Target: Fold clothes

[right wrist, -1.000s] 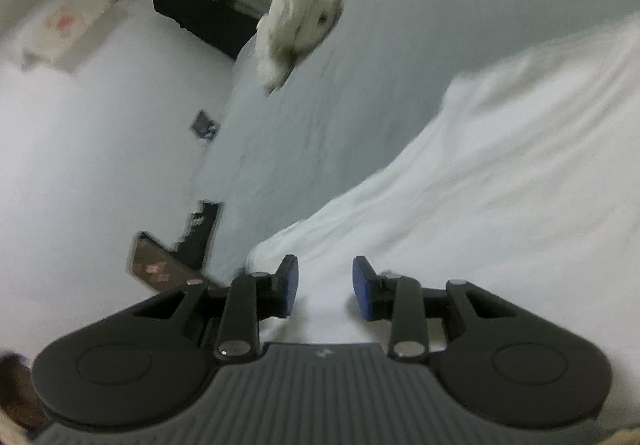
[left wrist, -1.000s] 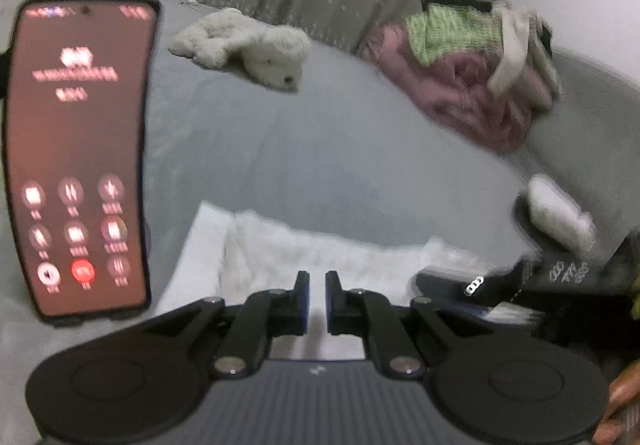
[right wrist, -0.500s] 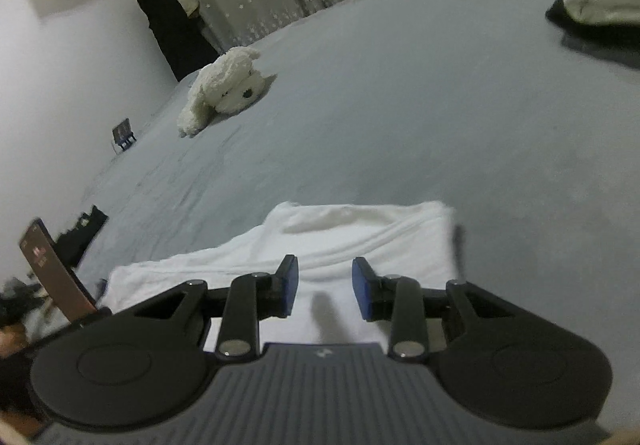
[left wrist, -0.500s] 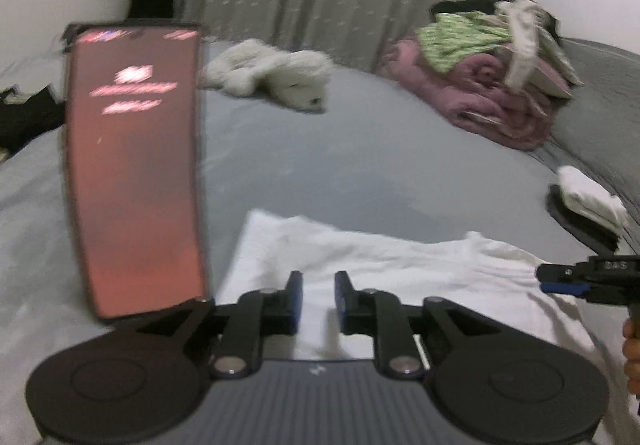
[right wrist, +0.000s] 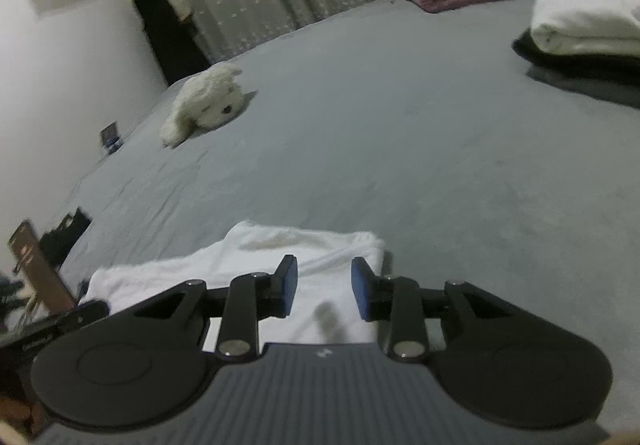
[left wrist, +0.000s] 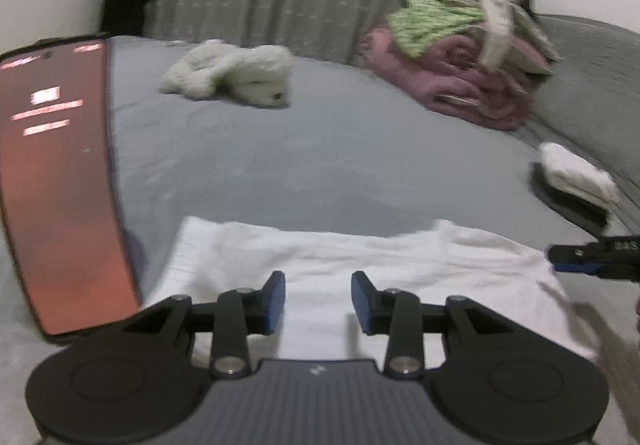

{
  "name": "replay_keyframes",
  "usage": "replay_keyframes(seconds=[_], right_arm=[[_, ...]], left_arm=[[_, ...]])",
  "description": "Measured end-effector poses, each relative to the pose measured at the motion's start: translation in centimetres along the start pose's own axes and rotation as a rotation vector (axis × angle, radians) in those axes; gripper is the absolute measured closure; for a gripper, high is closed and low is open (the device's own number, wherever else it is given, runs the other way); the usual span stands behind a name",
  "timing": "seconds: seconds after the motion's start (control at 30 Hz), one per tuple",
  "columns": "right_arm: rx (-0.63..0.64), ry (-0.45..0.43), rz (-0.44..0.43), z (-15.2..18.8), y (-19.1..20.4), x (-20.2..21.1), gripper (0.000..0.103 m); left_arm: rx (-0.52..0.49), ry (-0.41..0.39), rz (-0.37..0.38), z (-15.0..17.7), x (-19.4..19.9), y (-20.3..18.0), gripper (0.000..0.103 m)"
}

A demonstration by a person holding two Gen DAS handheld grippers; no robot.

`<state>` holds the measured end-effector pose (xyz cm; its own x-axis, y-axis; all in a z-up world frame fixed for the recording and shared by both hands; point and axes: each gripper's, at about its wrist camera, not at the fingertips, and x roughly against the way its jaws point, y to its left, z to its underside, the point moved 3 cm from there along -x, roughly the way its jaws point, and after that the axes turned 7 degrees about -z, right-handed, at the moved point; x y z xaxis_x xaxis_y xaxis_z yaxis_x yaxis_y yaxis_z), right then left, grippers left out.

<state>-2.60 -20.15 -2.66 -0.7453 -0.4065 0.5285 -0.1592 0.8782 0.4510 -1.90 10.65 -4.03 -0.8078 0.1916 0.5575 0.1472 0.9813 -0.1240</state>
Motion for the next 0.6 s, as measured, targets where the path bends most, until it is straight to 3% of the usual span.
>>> replay_keyframes(seconds=[0.23, 0.37, 0.6], right_arm=[[0.258, 0.099, -0.045, 3.5, 2.9, 0.9, 0.069], [0.369, 0.162, -0.052, 5.4, 2.5, 1.3, 0.069], [0.073, 0.202, -0.158, 4.1, -1.7, 3.2, 0.067]], left_arm=[[-0.199, 0.03, 0.158, 2.4, 0.6, -4.4, 0.066], [-0.317, 0.052, 0.146, 3.9, 0.9, -5.1, 0.064], [-0.319, 0.044, 0.141, 3.5, 1.9, -5.1, 0.06]])
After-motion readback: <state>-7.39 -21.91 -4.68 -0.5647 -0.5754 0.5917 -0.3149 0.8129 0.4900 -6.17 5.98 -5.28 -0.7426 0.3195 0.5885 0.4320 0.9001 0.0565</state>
